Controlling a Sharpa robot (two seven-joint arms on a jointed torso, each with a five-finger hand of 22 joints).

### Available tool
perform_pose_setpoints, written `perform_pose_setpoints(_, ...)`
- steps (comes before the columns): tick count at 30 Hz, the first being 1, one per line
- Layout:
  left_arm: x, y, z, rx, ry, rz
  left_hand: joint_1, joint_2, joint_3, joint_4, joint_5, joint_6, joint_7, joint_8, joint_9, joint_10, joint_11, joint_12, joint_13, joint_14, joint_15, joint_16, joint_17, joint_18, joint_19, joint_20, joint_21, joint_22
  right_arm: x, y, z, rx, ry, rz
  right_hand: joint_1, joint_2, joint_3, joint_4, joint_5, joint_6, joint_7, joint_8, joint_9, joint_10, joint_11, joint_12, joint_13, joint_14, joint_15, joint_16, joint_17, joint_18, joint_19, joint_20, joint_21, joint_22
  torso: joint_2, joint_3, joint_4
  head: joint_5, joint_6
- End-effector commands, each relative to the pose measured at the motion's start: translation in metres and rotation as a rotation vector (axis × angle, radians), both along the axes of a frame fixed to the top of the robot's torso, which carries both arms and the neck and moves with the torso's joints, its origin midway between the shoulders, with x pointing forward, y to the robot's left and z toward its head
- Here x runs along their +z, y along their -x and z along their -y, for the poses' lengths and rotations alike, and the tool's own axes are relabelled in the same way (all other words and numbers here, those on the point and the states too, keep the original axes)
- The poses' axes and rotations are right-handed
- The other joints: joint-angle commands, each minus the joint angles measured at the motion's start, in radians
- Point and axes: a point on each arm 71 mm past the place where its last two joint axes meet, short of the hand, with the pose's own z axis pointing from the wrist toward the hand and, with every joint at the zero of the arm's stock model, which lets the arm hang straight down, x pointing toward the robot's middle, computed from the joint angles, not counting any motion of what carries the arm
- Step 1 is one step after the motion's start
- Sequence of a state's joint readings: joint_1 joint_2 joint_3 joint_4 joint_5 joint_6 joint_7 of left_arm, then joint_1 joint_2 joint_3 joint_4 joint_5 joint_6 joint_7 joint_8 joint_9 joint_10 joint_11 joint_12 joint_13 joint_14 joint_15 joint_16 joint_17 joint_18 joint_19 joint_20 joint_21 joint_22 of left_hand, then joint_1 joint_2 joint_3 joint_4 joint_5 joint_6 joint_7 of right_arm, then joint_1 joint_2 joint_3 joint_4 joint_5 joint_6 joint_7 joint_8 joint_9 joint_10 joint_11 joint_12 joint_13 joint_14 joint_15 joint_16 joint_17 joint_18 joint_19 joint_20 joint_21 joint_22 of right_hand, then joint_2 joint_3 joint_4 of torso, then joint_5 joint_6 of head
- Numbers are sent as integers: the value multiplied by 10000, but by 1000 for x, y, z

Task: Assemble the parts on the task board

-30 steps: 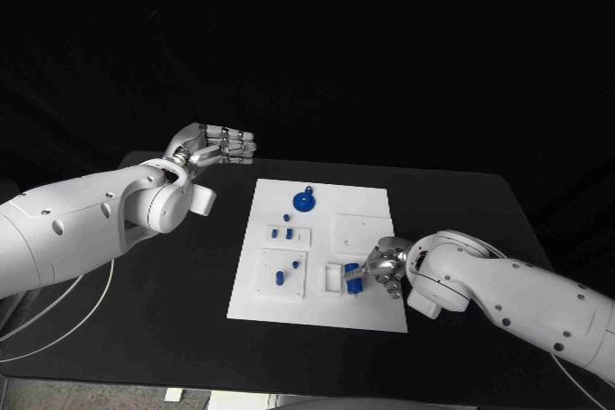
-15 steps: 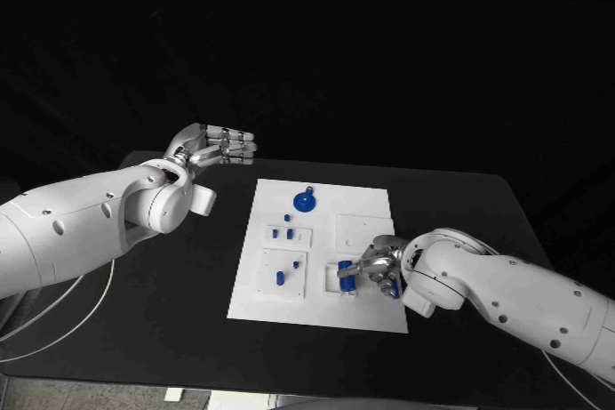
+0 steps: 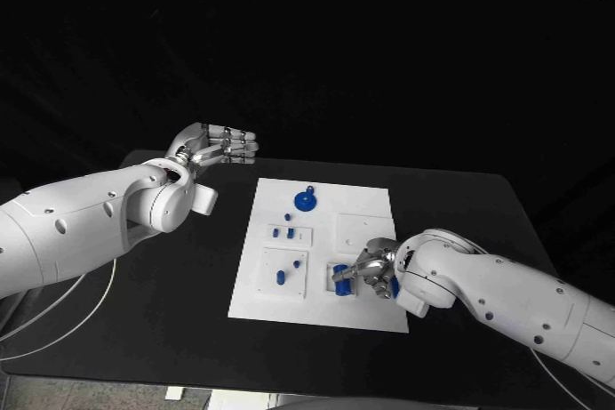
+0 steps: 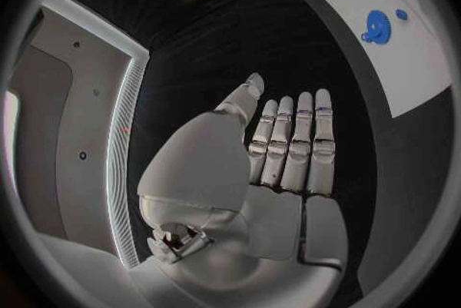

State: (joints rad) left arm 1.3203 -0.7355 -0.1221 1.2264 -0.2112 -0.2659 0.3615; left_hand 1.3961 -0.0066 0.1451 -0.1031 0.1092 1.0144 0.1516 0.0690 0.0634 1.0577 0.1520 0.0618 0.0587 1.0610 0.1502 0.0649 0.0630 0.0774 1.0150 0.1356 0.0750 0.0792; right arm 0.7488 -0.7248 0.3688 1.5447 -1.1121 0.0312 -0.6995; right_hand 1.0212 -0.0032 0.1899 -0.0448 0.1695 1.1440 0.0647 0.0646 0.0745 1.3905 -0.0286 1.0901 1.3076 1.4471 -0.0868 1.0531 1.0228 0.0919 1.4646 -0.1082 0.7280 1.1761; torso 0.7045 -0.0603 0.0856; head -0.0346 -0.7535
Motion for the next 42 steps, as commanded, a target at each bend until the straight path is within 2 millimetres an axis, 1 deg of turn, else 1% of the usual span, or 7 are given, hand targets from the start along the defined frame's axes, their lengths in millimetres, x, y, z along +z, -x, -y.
perform_pose_setpoints(1, 1, 0, 3, -161, 77, -14, -63, 46, -38, 47, -17, -66, 12, -15, -9, -45, 3, 5, -9, -56, 26, -45, -9, 123, 81, 22, 30, -13, -5, 2, 0, 517, 692, 19, 90, -66, -167, 38, -36, 56, 5, -13, -12, -22, -5, -71, 139, -6, -29, -79, 8, -10, 507, -32, -74, 12, 5, 0, 10, 26, -15)
perform_pose_setpoints(13, 0, 0, 3, -178, 75, -35, -65, 42, -51, 73, -24, -66, 11, -14, -8, -46, 5, 7, -8, -60, 28, -45, -9, 123, 79, 25, 27, -16, -5, 2, -5, 622, 815, 365, -43, -158, -680, 384, -289, -4, 19, -9, 2, -46, 11, -108, 116, -7, -27, -128, 11, 1, 505, -31, -109, 29, -1, 3, -11, 81, 34)
perform_pose_setpoints(19, 0, 0, 3, -185, 72, -52, -71, 43, -62, 102, -22, -74, 15, -16, -9, -51, 4, 6, -9, -65, 31, -46, -9, 123, 78, 28, 25, -18, -6, 1, -4, 589, 809, 392, -232, -843, -619, 1642, -1195, -91, 30, -6, 27, -67, 18, -146, 93, -12, -38, -167, 29, 13, 505, -44, -151, 43, 0, 6, -8, 82, 52)
perform_pose_setpoints(22, 0, 0, 3, -185, 70, -61, -78, 38, -72, 119, -25, -74, 14, -15, -9, -52, 6, 7, -8, -65, 31, -45, -9, 123, 78, 29, 25, -19, -6, 1, -4, 608, 780, 343, -410, -647, -1371, 1808, -1192, -119, 33, -3, 20, -67, 19, -154, 94, -9, -40, -180, 42, 1, 508, -49, -158, 48, 4, 6, -11, 86, 60)
perform_pose_setpoints(23, 0, 0, 3, -186, 69, -65, -82, 38, -76, 130, -21, -76, 12, -15, -9, -57, 5, 6, -8, -66, 32, -46, -9, 123, 78, 30, 24, -19, -6, 2, -5, 622, 757, 321, -341, -179, -2659, 1686, -1184, -150, 34, 15, 6, -70, 5, -180, 93, -8, -44, -201, 67, -18, 507, -66, -153, 67, 5, 6, -13, 89, 59)
perform_pose_setpoints(28, 0, 0, 3, -184, 65, -77, -90, 38, -84, 151, -29, -77, 14, -14, -9, -57, 7, 7, -8, -70, 33, -45, -9, 123, 79, 32, 24, -20, -6, 2, -5, 651, 651, 293, -432, -21, -3371, 1726, -1191, -119, 23, -11, 17, -75, 23, -195, 98, 1, -50, -219, 90, -15, 514, -56, -154, 83, 6, 12, -8, 92, 50)
perform_pose_setpoints(42, 0, 0, 2, -185, 53, -117, -90, 38, -84, 151, -29, -77, 14, -14, -9, -57, 7, 7, -8, -70, 33, -45, -9, 123, 79, 32, 24, -20, 4, 5, -10, 778, -71, 927, 134, 86, -2550, 984, -1071, -3, 8, -5, 48, -15, 9, -103, 126, 20, -44, -210, 94, 7, 518, -45, -116, 107, 4, 14, -12, 71, 77)
